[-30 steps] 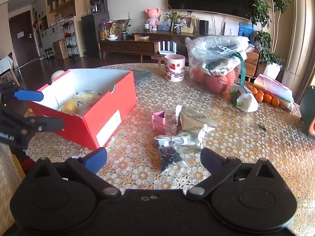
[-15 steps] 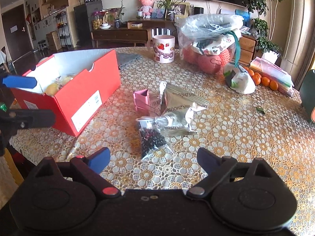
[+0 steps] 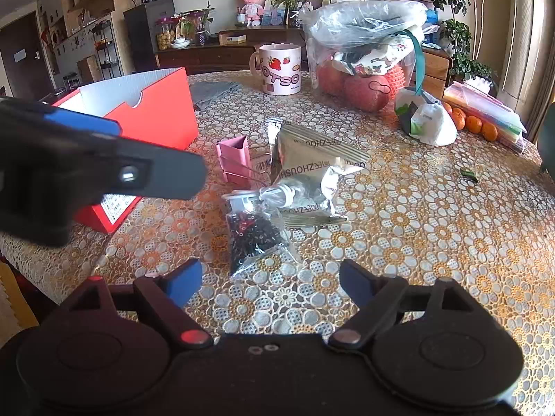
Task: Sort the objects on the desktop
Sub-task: 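Move both tools back to table, right tool toward bag of black beads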
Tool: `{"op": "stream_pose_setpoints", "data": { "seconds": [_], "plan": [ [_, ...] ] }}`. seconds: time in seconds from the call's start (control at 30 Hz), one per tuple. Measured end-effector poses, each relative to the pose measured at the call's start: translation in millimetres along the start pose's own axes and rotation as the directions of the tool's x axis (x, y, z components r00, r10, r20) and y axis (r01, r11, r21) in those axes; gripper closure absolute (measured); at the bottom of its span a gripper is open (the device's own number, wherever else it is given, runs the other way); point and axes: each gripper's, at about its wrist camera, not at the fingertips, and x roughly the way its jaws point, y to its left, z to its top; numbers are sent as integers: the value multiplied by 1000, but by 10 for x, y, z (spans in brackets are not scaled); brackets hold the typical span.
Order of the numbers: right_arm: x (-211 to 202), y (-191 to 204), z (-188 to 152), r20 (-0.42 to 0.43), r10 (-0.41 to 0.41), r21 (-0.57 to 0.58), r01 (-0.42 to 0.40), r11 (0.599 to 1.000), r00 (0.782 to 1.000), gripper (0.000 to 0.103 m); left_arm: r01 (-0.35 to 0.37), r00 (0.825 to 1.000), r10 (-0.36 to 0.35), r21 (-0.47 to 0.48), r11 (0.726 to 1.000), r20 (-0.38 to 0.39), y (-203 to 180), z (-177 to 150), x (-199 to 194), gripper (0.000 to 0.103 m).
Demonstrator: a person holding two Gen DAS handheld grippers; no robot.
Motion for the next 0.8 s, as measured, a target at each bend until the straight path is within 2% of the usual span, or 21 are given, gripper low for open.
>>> {"op": "stream_pose_setpoints", "data": {
  "seconds": [0.23, 0.5, 0.63, 0.8],
  "plan": [
    [144, 23, 3, 1, 3, 7, -3, 1000, 1000, 21, -15, 998, 9, -90, 996, -68, 103, 56, 433, 0],
    [265, 58, 41, 3, -2, 20, 2, 1000, 1000, 22, -5, 993, -5, -86, 996, -121, 97, 103, 797, 0],
    [330, 100, 58, -7, -9, 10, 10, 1000, 1000, 31, -4, 989, -13, -113, 994, -146, 163, 109, 925, 0],
    [397, 109, 67, -17, -17, 16, 17, 1000, 1000, 34, 31, 981, -57, -145, 989, -183, 237, 114, 1049, 1]
  ]
}}
